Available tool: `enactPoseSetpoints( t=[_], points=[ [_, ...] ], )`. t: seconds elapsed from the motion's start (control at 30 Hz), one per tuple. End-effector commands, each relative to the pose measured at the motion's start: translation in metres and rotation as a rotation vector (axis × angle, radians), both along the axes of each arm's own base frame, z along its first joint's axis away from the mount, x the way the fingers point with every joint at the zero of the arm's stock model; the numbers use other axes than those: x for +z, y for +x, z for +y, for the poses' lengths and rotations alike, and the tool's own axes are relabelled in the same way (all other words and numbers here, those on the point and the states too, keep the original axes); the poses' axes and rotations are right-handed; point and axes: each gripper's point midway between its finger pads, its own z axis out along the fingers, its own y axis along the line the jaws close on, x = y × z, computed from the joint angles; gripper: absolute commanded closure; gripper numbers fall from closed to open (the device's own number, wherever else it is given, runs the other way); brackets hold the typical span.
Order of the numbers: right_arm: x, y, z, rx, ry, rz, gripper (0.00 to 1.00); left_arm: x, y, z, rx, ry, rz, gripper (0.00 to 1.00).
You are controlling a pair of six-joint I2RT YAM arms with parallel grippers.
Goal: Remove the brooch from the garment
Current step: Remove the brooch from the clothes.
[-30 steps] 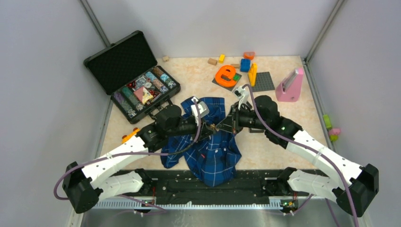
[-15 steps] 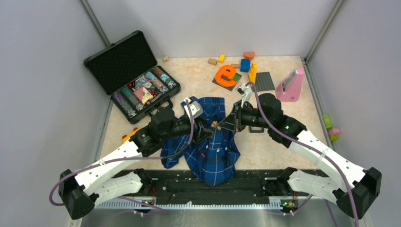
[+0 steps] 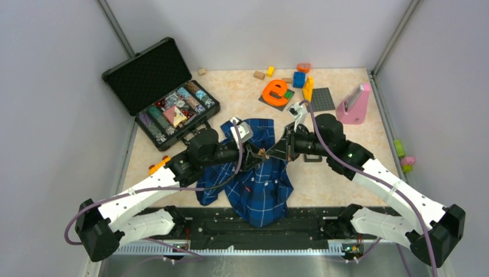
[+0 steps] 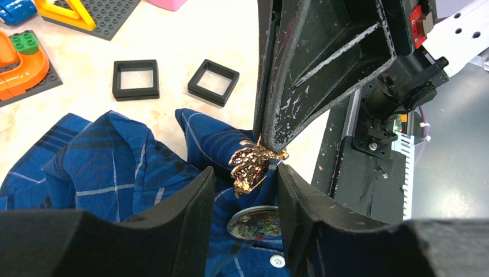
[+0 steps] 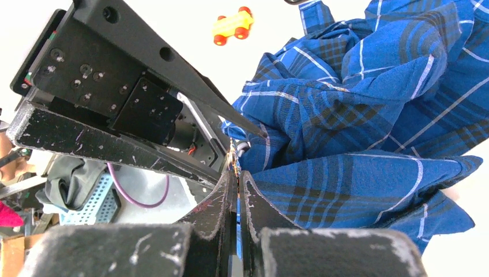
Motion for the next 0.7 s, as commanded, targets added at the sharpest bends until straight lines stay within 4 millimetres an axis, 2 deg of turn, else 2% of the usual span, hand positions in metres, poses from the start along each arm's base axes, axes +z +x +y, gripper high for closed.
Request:
enactPoseSetpoints(
  t=[0.0, 0.07, 0.27, 0.37, 0.67],
  points=[
    [0.043, 0.001, 0.005, 0.023, 0.094, -0.076, 1.0, 0.019, 0.007, -0.004, -0.003, -0.002, -0.054, 0.5],
    [0.044, 0.0, 0.007, 0.03, 0.101, -0.072, 1.0, 0.019, 0.008, -0.004, 0.004, 0.002, -0.059, 0.53],
    [0.044, -0.003, 0.01, 0.046, 0.12, -0.049, 1.0, 0.016, 0.014, -0.004, 0.021, 0.016, -0.065, 0.78],
    [0.045, -0.005, 0.011, 0.054, 0.134, -0.033, 1.0, 0.007, 0.013, -0.004, 0.013, 0.047, -0.04, 0.79],
    [0.042, -0.013, 0.016, 0.08, 0.181, 0.042, 1.0, 0.005, 0.019, 0.0, 0.071, 0.038, -0.038, 0.79]
  ],
)
